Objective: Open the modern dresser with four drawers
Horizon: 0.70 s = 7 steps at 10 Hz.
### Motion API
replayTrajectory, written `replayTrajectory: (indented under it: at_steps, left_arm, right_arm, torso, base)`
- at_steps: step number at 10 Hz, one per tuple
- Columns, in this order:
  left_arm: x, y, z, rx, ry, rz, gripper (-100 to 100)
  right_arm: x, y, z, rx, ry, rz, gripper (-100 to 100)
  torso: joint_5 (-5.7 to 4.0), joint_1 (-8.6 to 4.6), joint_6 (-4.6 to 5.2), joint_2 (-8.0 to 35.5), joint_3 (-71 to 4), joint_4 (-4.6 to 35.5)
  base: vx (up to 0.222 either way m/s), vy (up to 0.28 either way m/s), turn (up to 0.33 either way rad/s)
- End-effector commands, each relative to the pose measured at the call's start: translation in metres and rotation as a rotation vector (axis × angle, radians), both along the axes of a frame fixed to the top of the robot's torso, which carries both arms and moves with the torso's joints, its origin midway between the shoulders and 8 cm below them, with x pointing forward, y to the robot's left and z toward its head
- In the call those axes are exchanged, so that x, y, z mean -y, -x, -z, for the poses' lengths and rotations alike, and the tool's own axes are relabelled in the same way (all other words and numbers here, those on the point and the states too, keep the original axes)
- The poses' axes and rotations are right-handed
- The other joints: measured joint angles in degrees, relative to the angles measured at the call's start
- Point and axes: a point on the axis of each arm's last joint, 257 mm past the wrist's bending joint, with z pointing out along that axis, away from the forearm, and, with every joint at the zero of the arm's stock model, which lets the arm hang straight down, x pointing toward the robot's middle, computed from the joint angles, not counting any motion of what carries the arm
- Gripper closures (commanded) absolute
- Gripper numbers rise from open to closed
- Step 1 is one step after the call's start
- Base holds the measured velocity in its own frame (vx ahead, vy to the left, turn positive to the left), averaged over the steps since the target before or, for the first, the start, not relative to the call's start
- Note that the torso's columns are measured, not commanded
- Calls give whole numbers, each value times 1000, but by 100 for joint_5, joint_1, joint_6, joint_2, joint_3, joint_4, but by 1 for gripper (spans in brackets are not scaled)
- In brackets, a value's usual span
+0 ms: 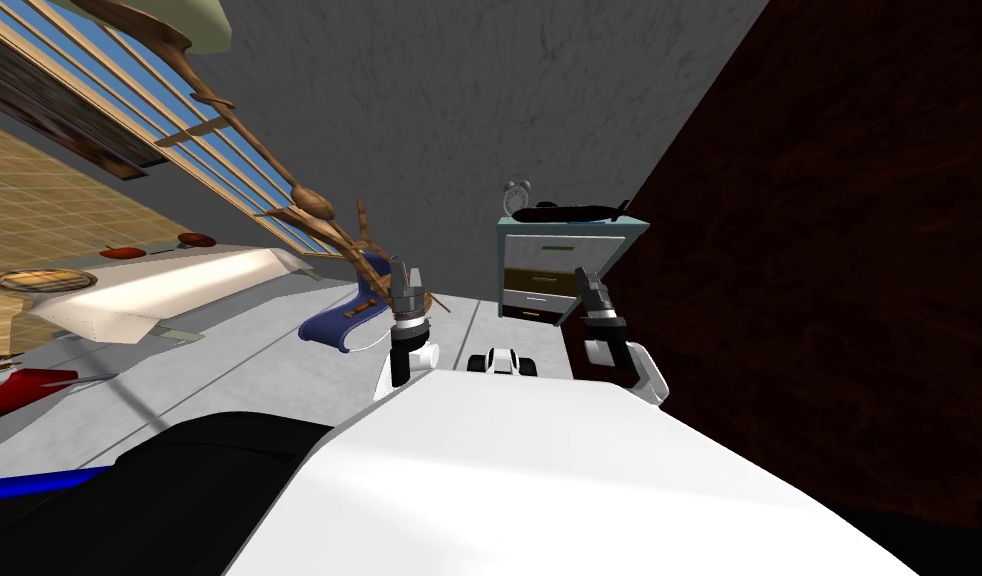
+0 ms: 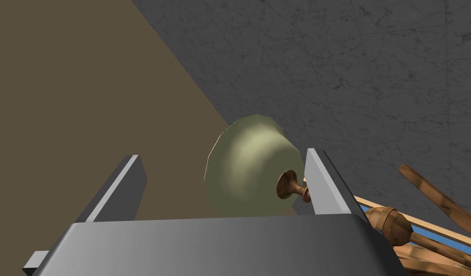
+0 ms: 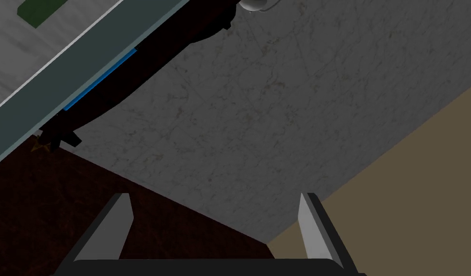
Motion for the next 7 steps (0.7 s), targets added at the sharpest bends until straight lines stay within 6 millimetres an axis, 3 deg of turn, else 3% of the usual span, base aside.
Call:
replayTrajectory:
  at_steps: [1, 7]
  left_arm:
    - [0, 0, 0, 0, 0, 0, 0]
    - [0, 0, 0, 0, 0, 0, 0]
  right_arm:
    - [7, -9, 8, -18, 103, 59, -100]
    - [27, -31, 25, -60, 317, 177, -100]
  torso:
    - [1, 1, 1, 2, 1, 0]
    - [1, 0, 1, -2, -2, -1]
  base:
    - [38, 60, 29]
    - [36, 58, 22]
